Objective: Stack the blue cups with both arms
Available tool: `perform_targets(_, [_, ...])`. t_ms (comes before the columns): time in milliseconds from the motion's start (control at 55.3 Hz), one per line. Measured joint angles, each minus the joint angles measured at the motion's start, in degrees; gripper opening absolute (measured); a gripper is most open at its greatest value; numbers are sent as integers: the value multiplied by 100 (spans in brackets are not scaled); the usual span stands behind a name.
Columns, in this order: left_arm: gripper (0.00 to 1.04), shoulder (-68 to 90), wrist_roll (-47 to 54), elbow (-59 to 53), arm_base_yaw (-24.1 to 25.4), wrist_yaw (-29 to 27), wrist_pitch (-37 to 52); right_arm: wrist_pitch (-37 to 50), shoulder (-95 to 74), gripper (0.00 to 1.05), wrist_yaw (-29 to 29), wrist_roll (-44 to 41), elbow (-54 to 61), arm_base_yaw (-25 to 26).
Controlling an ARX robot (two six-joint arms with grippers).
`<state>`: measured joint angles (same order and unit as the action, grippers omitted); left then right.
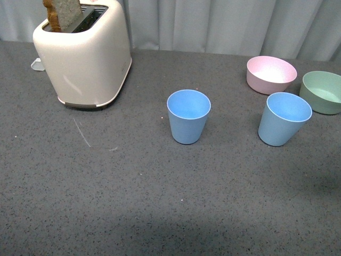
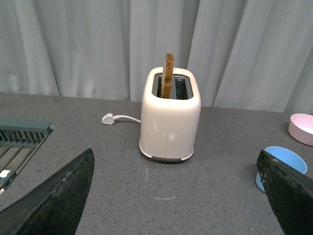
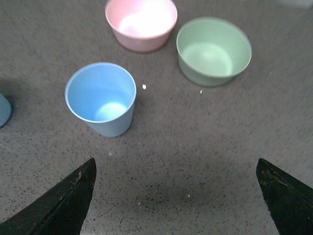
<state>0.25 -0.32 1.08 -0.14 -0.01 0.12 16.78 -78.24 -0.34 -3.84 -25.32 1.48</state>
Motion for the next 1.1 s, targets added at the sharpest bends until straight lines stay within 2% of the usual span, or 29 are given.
perform_targets(181, [98, 0, 0, 0, 0, 2, 0, -546, -1864, 95, -157, 785, -1405, -50])
perform_targets(596, [98, -2, 0, 0, -2, 2, 0, -1270, -3571, 94, -72, 1978, -2994, -385])
perform_targets(687, [98, 0, 0, 0, 0, 2, 0, -1379, -3786, 75, 0, 2173, -3217, -431])
perform_targets(886, [98, 0, 0, 0, 0, 2, 0, -1655, -3884, 48, 125, 2256, -3342, -448])
perform_targets(940, [98, 0, 0, 0, 0, 2, 0, -1674, -3886, 36, 138, 2302, -3346, -431])
perform_targets(1102, [98, -2, 2, 0, -2, 2, 0, -1707, -3886, 13, 138, 2321, -3346, -382])
